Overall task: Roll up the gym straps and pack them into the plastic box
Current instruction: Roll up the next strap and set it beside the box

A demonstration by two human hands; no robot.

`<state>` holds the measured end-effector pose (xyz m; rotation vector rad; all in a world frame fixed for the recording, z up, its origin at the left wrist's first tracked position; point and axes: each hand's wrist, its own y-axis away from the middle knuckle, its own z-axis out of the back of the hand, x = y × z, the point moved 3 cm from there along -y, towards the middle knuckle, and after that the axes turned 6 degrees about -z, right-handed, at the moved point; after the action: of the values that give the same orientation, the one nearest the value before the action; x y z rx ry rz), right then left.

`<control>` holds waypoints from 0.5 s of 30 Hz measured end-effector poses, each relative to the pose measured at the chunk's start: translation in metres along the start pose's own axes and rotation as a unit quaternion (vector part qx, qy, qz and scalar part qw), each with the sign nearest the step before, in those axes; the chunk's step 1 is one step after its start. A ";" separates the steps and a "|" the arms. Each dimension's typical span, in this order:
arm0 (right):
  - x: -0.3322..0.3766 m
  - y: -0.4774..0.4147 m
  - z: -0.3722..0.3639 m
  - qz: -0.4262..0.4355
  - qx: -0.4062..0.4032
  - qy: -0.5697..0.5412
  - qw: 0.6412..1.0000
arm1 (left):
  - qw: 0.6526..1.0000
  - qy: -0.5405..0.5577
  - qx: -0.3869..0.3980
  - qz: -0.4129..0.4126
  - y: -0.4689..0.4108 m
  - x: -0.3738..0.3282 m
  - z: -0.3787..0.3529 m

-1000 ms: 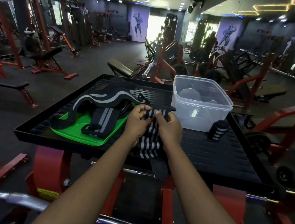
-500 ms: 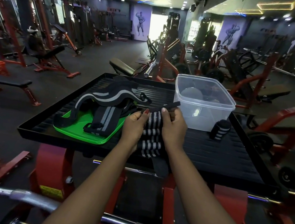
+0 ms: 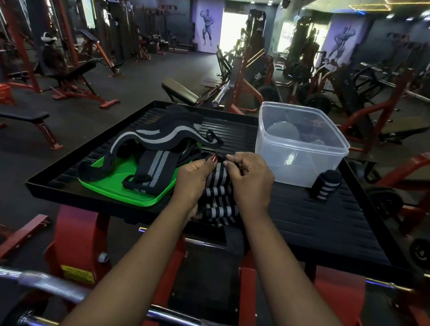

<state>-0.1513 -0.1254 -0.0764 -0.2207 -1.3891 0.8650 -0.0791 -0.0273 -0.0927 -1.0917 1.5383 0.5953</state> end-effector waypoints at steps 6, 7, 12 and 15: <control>0.001 0.002 -0.003 0.002 0.050 -0.010 0.999 | 0.999 -0.004 -0.048 0.018 -0.008 0.007 0.008; 0.001 0.002 -0.003 0.002 0.056 -0.010 0.998 | 0.999 -0.004 -0.050 0.016 -0.008 0.007 0.007; 0.002 0.002 -0.003 -0.014 0.076 0.012 0.997 | 1.000 -0.015 -0.002 -0.002 -0.003 0.003 0.003; 0.001 0.002 -0.003 -0.029 0.069 0.016 0.997 | 0.999 -0.019 0.012 -0.029 -0.001 0.000 0.001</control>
<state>-0.1490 -0.1228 -0.0776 -0.0880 -1.2934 0.9017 -0.0778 -0.0272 -0.0925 -1.0977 1.4722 0.5543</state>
